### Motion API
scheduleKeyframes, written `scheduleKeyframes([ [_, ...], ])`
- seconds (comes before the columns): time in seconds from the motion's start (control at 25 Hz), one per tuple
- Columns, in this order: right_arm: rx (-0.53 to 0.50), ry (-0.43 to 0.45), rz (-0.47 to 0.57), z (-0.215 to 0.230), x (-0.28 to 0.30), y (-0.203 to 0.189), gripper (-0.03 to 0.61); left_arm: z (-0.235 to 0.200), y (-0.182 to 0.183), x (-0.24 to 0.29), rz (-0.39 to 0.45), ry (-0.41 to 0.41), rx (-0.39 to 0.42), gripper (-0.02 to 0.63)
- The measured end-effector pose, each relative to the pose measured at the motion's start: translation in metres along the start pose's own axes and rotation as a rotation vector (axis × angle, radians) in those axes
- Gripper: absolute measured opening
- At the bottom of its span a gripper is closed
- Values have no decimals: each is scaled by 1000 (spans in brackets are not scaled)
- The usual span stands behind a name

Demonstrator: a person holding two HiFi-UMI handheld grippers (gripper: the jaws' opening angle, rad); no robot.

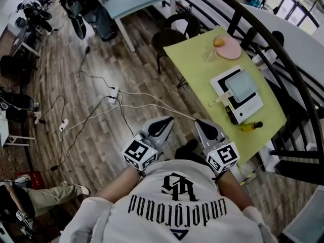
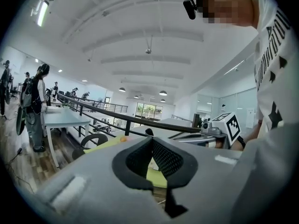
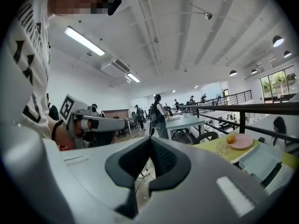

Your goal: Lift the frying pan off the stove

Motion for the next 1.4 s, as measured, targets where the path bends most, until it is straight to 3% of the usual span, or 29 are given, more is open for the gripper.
scheduleKeyframes([
  [0.44,2,-62,-1,115,-16,23,2,4,28,128,-47,-131,28,6],
  [0.76,63,-247,-4,173,-50,18,2,19,31,207,-92,-302,32,6],
  [0.96,95,-409,-10,198,-65,16,2,26,31,252,-133,-463,34,6],
  [1.4,162,-658,12,228,-47,21,2,7,35,311,-216,-730,52,6],
])
Point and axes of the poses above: the fingertips, and each gripper's own axes: x forward along the fingers, z to its right, y out of its top, the point moved 1 cm from there along -x, backward along the fingers, and after that the axes turned 2 degrees about -x, right-handed, at the moved point
